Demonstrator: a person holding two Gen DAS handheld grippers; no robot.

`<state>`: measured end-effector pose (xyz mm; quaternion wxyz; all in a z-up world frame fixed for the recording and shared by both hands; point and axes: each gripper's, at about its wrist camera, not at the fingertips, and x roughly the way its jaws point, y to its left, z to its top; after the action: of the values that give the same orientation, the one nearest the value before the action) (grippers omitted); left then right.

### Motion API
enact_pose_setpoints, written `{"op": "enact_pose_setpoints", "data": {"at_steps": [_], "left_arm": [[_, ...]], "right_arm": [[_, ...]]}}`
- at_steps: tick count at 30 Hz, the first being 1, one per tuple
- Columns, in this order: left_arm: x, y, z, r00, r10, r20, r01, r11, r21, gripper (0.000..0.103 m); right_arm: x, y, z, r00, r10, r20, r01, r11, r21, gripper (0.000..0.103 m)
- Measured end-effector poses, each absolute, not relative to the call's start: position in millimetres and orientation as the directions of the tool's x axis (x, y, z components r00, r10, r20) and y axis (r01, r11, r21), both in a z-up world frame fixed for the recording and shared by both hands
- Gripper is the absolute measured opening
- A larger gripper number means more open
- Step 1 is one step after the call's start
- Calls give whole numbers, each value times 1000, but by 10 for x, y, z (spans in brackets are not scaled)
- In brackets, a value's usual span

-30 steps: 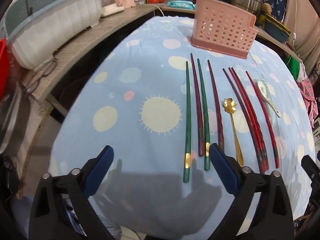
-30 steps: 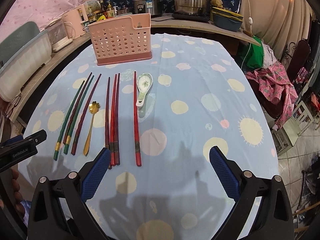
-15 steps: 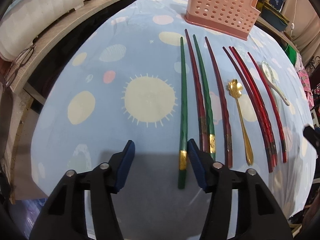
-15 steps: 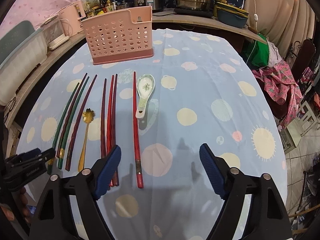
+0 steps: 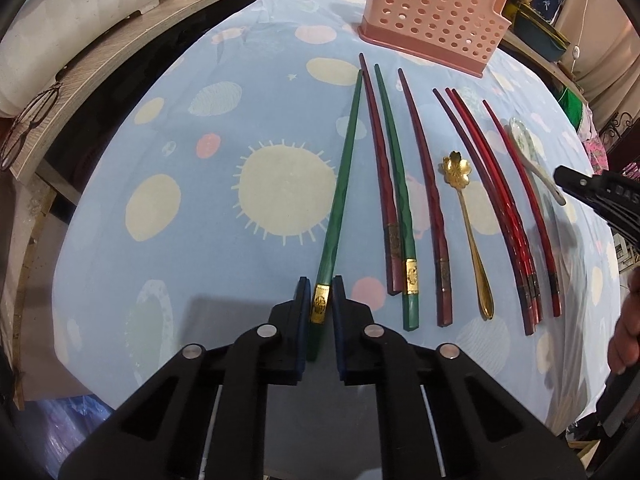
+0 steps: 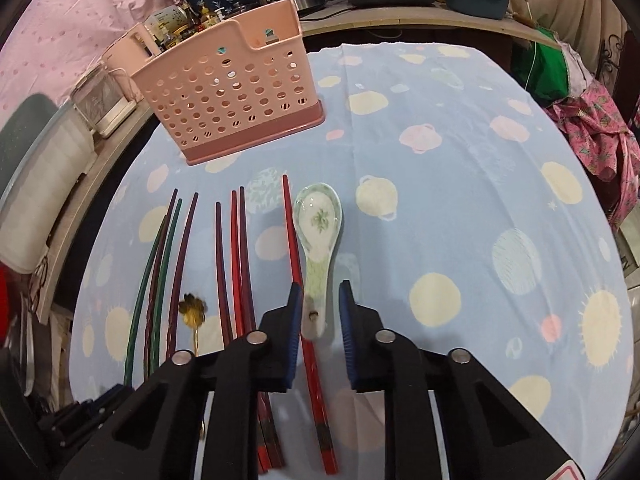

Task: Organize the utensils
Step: 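Grasp a green chopstick with the left gripper while the right gripper grasps the white ceramic spoon, then lift the green chopstick and ceramic spoon with both grippers toward the pink basket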

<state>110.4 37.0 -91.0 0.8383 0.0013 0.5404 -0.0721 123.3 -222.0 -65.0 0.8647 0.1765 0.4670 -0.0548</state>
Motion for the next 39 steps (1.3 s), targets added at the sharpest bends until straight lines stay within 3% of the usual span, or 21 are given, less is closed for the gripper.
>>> {"op": "enact_pose_setpoints", "data": {"at_steps": [4, 23, 39], "left_arm": [[1130, 350, -912, 403, -122, -907, 125, 989, -77, 10], [1139, 390, -923, 410, -157, -898, 113, 986, -121, 10], [842, 451, -706, 463, -186, -867, 120, 982, -146, 7]], "right_arm": [[1333, -2249, -772, 537, 82, -839, 272, 925, 265, 7], [1206, -2184, -932, 535, 118, -837, 244, 926, 287, 7], [692, -2296, -567, 590, 73, -804, 248, 931, 267, 6]]}}
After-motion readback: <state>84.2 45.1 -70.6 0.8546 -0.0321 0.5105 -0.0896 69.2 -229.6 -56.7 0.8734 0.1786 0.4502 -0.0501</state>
